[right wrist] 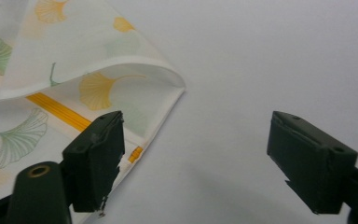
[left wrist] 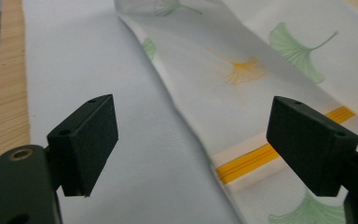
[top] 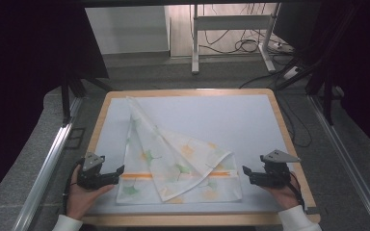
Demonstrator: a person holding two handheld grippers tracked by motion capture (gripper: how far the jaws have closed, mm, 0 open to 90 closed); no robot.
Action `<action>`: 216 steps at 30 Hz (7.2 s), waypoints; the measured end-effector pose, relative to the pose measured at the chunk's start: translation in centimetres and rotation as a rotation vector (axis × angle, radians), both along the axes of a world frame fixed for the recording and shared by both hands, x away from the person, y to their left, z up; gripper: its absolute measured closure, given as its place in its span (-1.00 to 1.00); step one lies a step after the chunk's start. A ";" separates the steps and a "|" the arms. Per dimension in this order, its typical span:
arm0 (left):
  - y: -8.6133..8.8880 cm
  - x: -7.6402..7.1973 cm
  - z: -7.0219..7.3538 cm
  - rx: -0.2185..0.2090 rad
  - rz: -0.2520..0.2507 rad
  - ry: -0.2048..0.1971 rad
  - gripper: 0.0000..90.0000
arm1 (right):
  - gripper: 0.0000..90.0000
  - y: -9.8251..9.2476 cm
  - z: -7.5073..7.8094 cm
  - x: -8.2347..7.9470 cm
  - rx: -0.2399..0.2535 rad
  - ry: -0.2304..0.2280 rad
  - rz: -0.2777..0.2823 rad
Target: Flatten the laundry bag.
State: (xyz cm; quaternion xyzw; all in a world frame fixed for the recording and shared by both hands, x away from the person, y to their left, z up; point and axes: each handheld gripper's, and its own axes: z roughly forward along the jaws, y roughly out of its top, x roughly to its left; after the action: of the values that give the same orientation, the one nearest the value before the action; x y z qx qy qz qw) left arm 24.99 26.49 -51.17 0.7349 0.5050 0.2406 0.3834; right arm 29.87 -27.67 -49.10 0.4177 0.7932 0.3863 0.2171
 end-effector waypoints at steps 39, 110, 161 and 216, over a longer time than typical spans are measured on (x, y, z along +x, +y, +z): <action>-1.4 -1.0 -0.1 0.009 -0.067 -0.028 -0.56 | -0.37 3.8 1.3 -0.3 0.014 0.021 0.144; -2.6 -0.3 -1.3 0.029 -0.126 -0.006 -0.51 | -0.29 25.5 -2.7 -3.7 -0.187 0.203 0.608; -2.7 -0.1 -1.5 0.034 -0.128 0.013 -0.53 | 0.89 22.4 -0.8 -1.8 -0.100 0.127 0.528; -2.8 -0.5 -1.3 0.041 -0.123 -0.005 -0.50 | 0.91 15.3 2.4 5.6 0.079 0.106 0.311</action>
State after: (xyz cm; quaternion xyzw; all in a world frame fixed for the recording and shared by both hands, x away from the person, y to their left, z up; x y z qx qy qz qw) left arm 24.53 23.73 -52.48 0.7718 0.4526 0.2287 0.3837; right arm 35.44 -12.38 -46.66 0.3178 0.8429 0.4234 0.0960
